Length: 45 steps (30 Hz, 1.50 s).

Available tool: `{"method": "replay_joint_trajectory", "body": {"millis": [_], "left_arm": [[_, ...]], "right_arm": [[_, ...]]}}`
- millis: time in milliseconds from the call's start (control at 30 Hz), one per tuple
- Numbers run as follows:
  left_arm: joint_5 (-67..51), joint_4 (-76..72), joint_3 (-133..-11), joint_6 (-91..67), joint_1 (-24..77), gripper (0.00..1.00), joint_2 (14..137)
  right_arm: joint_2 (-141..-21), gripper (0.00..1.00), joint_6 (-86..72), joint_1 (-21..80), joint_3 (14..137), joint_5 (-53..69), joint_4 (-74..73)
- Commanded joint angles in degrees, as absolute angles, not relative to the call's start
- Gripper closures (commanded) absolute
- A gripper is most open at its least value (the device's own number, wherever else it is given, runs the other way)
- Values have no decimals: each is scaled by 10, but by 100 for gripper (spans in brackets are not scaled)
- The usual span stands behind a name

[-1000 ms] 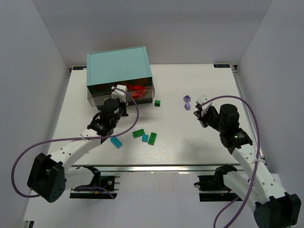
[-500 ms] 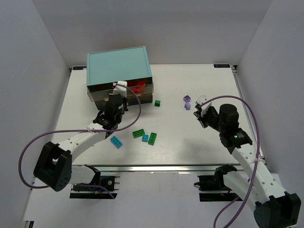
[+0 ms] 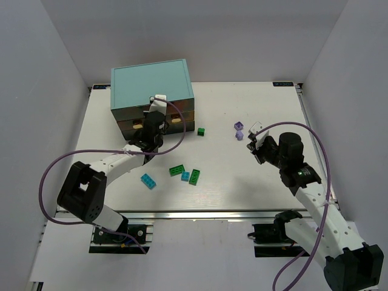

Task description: Sort the legos into containers by color

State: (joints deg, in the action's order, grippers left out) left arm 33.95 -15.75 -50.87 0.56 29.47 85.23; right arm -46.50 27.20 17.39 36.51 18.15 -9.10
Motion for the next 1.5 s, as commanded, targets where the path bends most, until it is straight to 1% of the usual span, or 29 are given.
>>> {"method": "replay_joint_trajectory", "body": {"millis": [0, 233, 333, 400, 500, 533, 567, 633, 667, 733, 800, 867, 1000, 1100, 1133, 1267, 1300, 1333, 1367, 1400, 1433, 1467], "left_arm": [[354, -188, -533, 17, 291, 100, 848], [349, -166, -534, 18, 286, 100, 843], [316, -142, -525, 7, 286, 100, 815], [262, -108, -512, -15, 286, 98, 778], [214, -91, -490, -37, 286, 84, 734], [210, -80, -478, -46, 286, 79, 703], [207, -73, -473, -67, 286, 67, 687], [208, -47, -457, -92, 286, 54, 648], [212, -36, -452, -127, 286, 44, 637], [223, -5, -432, -174, 286, 34, 612], [215, 14, -416, -232, 279, 30, 581], [198, 29, -396, -291, 273, 30, 563], [171, 42, -363, -393, 251, 37, 551], [139, 17, -324, -455, 223, 41, 541], [131, 5, -314, -470, 215, 44, 541], [56, -91, -255, -537, 156, 50, 557], [23, -108, -239, -547, 145, 51, 565], [8, -135, -235, -560, 128, 51, 585], [1, -150, -229, -564, 127, 50, 596], [-36, -164, -226, -569, 113, 49, 605], [-46, -190, -220, -572, 105, 46, 623], [-54, -200, -219, -575, 98, 39, 630]], "right_arm": [[-469, 100, 275, 177, 368, 186, -87], [-477, 100, 276, 177, 368, 185, -90], [-480, 100, 277, 175, 368, 185, -91], [-481, 100, 277, 175, 368, 184, -91], [-484, 100, 277, 176, 368, 184, -91], [-487, 100, 277, 175, 368, 183, -91], [-488, 100, 277, 173, 368, 183, -91], [-490, 100, 277, 173, 369, 178, -91], [-491, 100, 277, 172, 369, 178, -91], [-494, 100, 275, 173, 369, 175, -91], [-499, 100, 275, 172, 369, 170, -91], [-502, 100, 276, 170, 369, 167, -91], [-511, 100, 276, 167, 368, 162, -89], [-512, 100, 276, 165, 367, 161, -89], [-512, 100, 276, 163, 367, 160, -89], [-513, 100, 279, 160, 367, 165, -89], [-513, 100, 279, 160, 367, 168, -89], [-515, 95, 279, 160, 367, 169, -91], [-515, 95, 280, 161, 368, 169, -91], [-517, 90, 281, 161, 369, 170, -92], [-519, 89, 282, 159, 369, 170, -92], [-518, 87, 283, 160, 369, 170, -93]]}}
